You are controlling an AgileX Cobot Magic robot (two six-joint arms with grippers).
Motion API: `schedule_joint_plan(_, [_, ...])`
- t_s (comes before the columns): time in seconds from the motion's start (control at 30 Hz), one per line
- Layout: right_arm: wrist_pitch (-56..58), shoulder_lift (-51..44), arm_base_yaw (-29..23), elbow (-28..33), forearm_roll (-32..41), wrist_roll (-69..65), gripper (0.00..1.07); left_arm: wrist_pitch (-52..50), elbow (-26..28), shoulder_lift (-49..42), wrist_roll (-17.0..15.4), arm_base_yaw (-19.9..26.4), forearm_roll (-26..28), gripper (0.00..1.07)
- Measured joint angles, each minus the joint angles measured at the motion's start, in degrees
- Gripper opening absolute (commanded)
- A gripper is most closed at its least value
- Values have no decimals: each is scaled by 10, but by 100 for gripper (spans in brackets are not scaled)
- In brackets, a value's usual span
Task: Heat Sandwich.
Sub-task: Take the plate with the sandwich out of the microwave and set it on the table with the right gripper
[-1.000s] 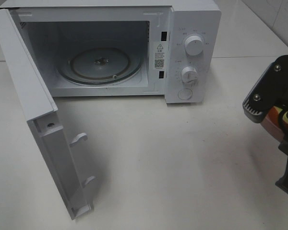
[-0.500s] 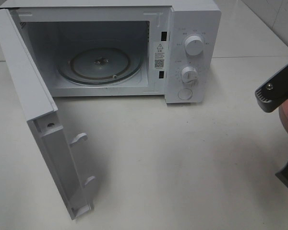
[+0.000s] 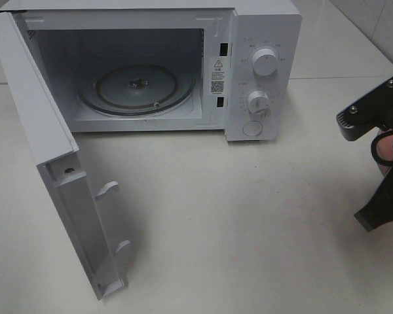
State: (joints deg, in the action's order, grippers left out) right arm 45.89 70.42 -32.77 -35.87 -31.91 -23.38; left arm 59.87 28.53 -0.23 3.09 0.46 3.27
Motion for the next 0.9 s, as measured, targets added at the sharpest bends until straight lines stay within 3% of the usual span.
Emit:
schedule_joint_plan(0.43, [-99, 99, 57, 0, -49, -78, 0, 0, 0, 0, 0, 0, 0, 97])
schedule_joint_plan(0.9, [-153, 229, 117, -40, -137, -188, 0, 0, 0, 0, 0, 0, 0, 97])
